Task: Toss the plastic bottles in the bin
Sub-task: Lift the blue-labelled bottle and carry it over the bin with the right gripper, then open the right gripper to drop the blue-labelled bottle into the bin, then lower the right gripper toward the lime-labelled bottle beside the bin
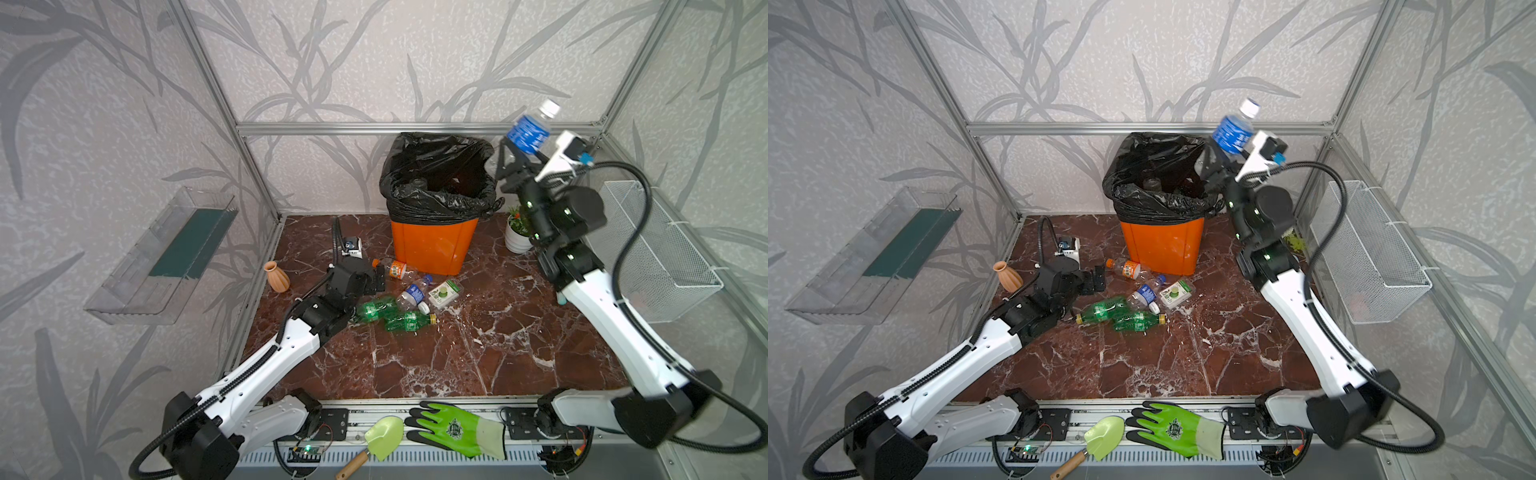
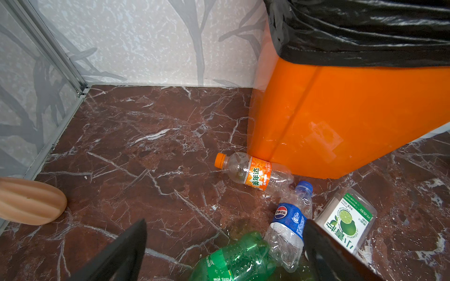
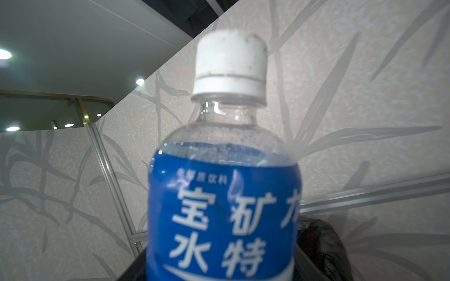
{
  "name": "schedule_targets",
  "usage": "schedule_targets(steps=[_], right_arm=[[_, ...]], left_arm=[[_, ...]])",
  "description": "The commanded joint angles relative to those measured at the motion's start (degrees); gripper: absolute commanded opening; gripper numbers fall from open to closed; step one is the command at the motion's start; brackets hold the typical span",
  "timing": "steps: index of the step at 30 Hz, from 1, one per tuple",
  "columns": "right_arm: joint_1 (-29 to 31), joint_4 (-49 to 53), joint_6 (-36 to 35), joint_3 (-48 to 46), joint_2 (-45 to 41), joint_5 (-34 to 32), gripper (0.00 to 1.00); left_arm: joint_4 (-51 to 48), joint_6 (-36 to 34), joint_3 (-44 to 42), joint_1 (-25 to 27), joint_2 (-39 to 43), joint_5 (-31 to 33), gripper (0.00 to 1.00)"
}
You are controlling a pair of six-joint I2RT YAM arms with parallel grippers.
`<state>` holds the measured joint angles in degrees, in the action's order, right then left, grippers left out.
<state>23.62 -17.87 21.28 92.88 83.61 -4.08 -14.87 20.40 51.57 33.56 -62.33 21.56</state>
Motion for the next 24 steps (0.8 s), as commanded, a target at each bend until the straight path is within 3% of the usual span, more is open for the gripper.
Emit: schedule_targets(steps=[1, 2, 4, 10, 14, 18, 24], right_arm=[[-0.33, 25.69, -1.09, 15.46, 11.63, 10.46, 0.77], [-0.54, 27.48, -1.80, 18.22, 13.39, 9.94, 0.88], [-1.38, 28.01, -1.85, 20.46, 13.86, 8.60, 0.98], [-3.58, 23.85, -3.19, 16.24, 7.08, 4.77, 0.99], [-3.75, 15.77, -3.78, 2.76, -3.14, 2.63, 0.99], [-4.27, 14.38, -1.91, -11.85, -12.98, -1.45, 0.99], [-6.12, 12.34, 10.15, -39.24, -26.45, -7.62, 0.99]], left_arm=[[-0.71, 1.22, -0.12, -0.30, 0.89, -0.73, 0.99], [-0.98, 1.07, -0.10, -0.32, 1.09, -0.84, 0.99], [-1.17, 0.89, -0.49, -0.35, 1.42, -0.82, 0.99], [-0.73, 0.60, -1.09, -0.48, 0.80, -1.00, 0.99], [0.09, 0.94, -0.86, -0.49, -0.41, -1.85, 0.99], [0.37, 1.04, -0.60, -0.51, -1.23, -1.87, 0.99], [1.02, 1.40, -1.55, -0.46, -1.12, -1.59, 0.99]])
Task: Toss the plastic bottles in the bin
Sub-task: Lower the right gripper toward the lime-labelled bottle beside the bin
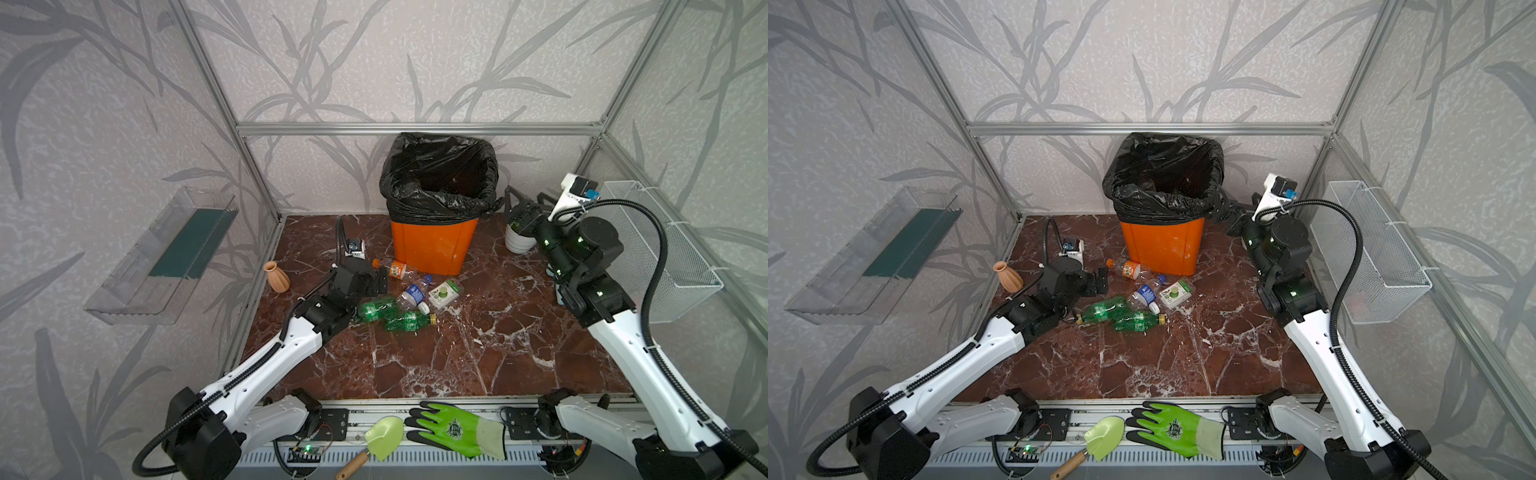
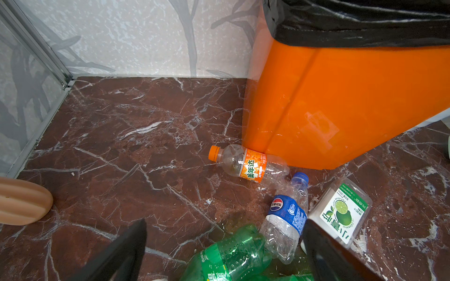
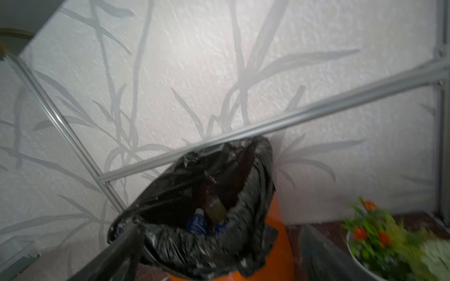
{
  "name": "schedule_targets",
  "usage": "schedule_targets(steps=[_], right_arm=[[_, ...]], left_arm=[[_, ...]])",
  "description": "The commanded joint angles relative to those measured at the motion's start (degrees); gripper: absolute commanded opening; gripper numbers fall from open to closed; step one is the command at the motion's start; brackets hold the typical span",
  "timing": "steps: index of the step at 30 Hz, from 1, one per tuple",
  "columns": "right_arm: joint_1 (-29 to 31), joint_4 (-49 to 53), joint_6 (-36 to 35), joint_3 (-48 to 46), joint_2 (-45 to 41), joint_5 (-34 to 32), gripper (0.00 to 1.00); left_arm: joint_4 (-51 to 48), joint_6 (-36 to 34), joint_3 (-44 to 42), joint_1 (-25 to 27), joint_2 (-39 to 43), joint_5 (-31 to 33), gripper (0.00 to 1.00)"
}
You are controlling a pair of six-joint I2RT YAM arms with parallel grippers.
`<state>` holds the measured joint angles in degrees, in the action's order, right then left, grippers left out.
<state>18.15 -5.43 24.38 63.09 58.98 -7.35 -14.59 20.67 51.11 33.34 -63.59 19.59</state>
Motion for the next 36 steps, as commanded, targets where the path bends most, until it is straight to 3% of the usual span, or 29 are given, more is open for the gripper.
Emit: schedule_targets(steps=[1, 6, 12, 15, 22, 36], right_arm=[[-0.73, -0.02, 8.94, -13.24, -3.68, -5.38, 0.99], [-0.75, 0.42, 22.12, -29.76, -7.68, -4.38, 0.99], [-0.43, -8.16, 31.39, -36.33, 3.73, 6.16, 0.98], [0.71, -6.47, 31.51, -32.41, 10.80, 7.98, 0.99], [7.50, 9.66, 29.74, -16.01, 25.69, 3.93, 0.99], [13.58, 22.18, 37.69, -2.83, 37.74, -1.25, 0.99]], left_arm=[[0.84, 0.93, -1.02, -0.29, 0.01, -0.03, 0.99], [-0.01, 0.01, 0.30, -0.29, -1.73, -0.69, 0.99], [0.02, 0.33, 1.12, -0.29, -3.26, -1.34, 0.99], [-0.27, 0.77, 1.01, -0.28, -3.30, -1.37, 0.99], [-0.94, 0.51, 0.22, -0.26, -2.03, -0.14, 0.99], [-0.54, -1.45, -1.90, -0.36, -1.17, 1.41, 0.99]])
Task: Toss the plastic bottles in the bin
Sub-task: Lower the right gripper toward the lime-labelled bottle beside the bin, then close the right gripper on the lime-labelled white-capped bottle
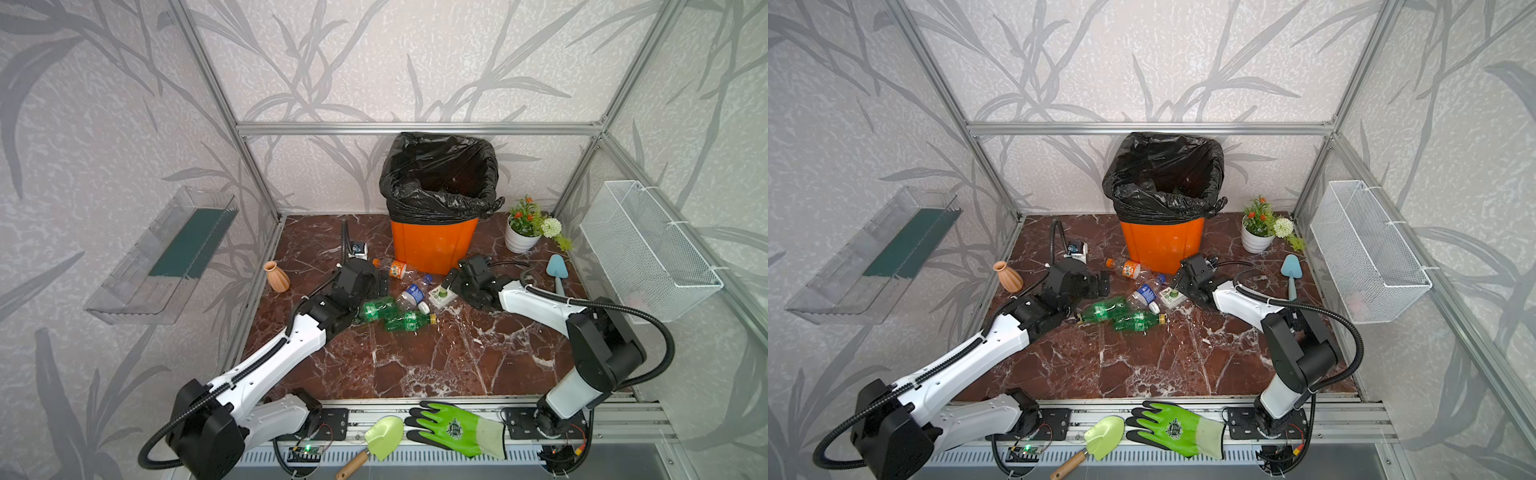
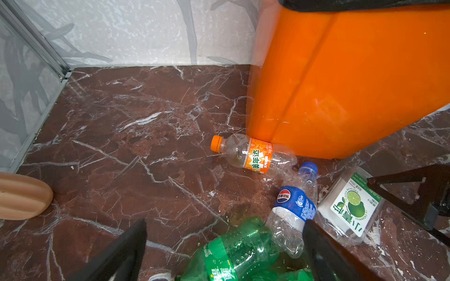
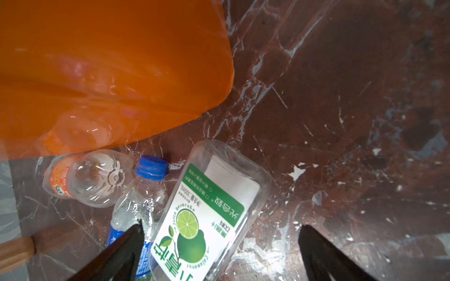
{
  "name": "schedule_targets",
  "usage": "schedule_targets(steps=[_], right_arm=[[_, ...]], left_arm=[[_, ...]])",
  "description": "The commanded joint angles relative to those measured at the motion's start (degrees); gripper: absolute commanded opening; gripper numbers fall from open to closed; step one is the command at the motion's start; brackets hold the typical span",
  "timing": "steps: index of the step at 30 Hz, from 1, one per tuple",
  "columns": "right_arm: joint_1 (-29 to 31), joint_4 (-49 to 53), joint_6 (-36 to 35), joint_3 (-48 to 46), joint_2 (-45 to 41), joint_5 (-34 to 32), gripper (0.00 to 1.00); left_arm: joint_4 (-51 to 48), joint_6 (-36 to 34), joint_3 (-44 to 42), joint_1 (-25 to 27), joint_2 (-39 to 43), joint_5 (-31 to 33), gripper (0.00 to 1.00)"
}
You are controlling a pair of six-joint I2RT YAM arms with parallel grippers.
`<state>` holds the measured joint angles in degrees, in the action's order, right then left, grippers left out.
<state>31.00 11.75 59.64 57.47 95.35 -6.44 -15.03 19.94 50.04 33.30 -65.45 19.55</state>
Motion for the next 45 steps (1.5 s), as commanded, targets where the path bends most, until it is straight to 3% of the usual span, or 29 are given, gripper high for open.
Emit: schedule_targets(steps=[1, 15, 22, 32, 40, 45], right_arm=[[0.98, 5.69, 2.95, 3.59, 2.02, -2.58, 0.99], [1.83, 12.42, 6.06, 10.27, 10.23, -7.20, 1.00], [0.84, 12.42, 6.84, 10.30, 11.96, -9.20, 0.94], [-2.57, 12.54, 7.75, 2.39, 5.79, -14.54, 0.91], [-6.41, 8.78, 5.58, -3.74, -0.34, -12.84, 0.85], [-6.43, 10.51, 4.24, -2.90, -1.27, -11.17, 0.90]], left_arm=[[-0.04, -1.02, -0.98, -0.30, 0.59, 1.51, 0.99], [-1.14, -6.94, -1.87, -0.29, 0.48, 3.26, 0.99], [-0.97, -7.51, -2.56, -0.26, 0.83, 3.67, 0.99], [-1.06, -7.29, -2.84, -0.34, 1.16, 3.52, 0.99], [-0.05, -6.67, -2.11, -0.34, -0.62, 2.37, 0.99], [-0.43, -6.49, -1.44, -0.26, -1.08, 1.84, 0.99]])
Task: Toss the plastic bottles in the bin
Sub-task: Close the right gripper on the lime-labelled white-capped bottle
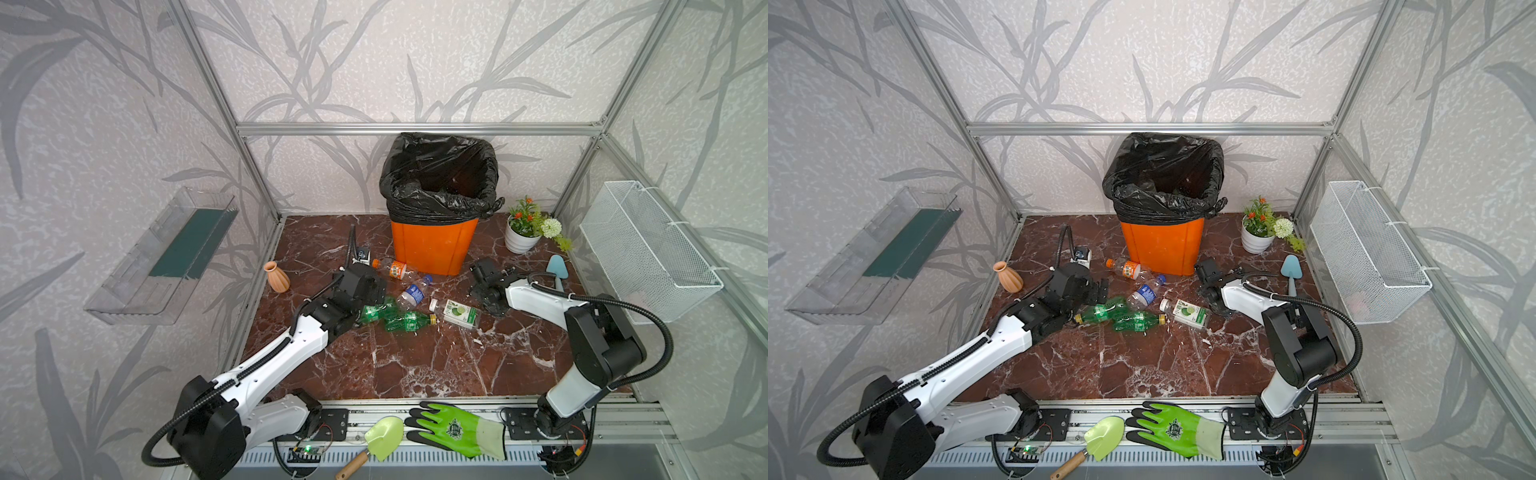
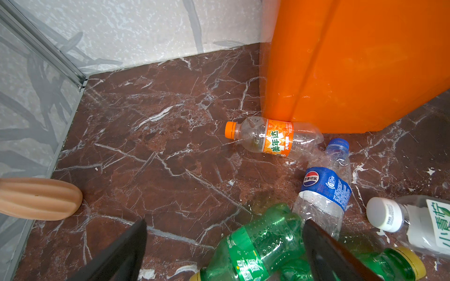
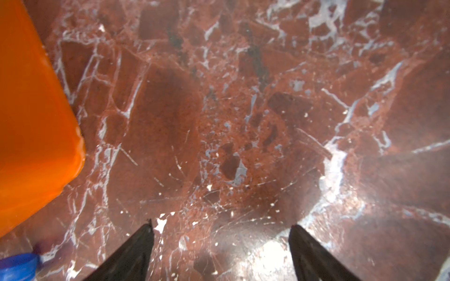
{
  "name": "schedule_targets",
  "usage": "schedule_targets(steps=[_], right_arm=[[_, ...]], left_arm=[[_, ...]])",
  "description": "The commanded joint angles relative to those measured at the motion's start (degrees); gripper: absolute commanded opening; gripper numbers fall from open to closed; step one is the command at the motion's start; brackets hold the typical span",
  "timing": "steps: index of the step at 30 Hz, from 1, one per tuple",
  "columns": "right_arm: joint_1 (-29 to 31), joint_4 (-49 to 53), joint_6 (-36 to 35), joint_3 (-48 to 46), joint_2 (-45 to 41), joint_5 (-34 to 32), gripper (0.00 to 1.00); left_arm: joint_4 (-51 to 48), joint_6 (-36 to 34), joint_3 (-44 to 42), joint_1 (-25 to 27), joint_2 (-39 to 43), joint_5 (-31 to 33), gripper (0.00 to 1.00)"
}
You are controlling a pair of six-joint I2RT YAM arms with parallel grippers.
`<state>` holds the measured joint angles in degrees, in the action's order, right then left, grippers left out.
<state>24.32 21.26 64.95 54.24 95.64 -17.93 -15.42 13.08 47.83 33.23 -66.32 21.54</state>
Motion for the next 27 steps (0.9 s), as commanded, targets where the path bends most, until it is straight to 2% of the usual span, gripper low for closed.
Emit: schedule_targets(steps=[1, 5, 10, 15, 18, 22, 27], right_arm=[[0.24, 0.82, -1.68, 0.16, -2.12, 0.76, 0.91], [0.29, -3.67, -9.59, -0.54, -3.80, 4.05, 0.96], [0.06, -4.54, -32.92, 0.70, -5.61, 5.09, 0.99], [-0.06, -2.58, -59.55, 1.96, -7.38, 13.01, 0.99], [-0.14, 1.67, -71.67, 3.38, -7.70, 15.00, 0.99], [-0.06, 9.41, -83.63, 6.71, -7.27, 20.55, 0.99], [-0.07, 16.23, -91.53, 8.82, -6.68, 29.25, 0.99]], left_arm=[[-0.11, 0.38, 0.75, -0.21, 0.00, -0.09, 0.99], [-0.35, 0.37, 0.28, -0.23, 0.79, 0.26, 0.99], [-0.97, 0.65, -0.17, -0.22, 1.81, 0.44, 0.99], [-0.84, 0.67, -0.54, -0.24, 2.26, 0.33, 0.99], [-1.05, 0.76, -0.30, -0.27, 2.23, 0.27, 0.99], [-1.27, 1.06, -0.26, -0.20, 2.34, -0.01, 0.99], [-1.78, 1.38, -0.13, -0.21, 2.26, -0.16, 0.99]])
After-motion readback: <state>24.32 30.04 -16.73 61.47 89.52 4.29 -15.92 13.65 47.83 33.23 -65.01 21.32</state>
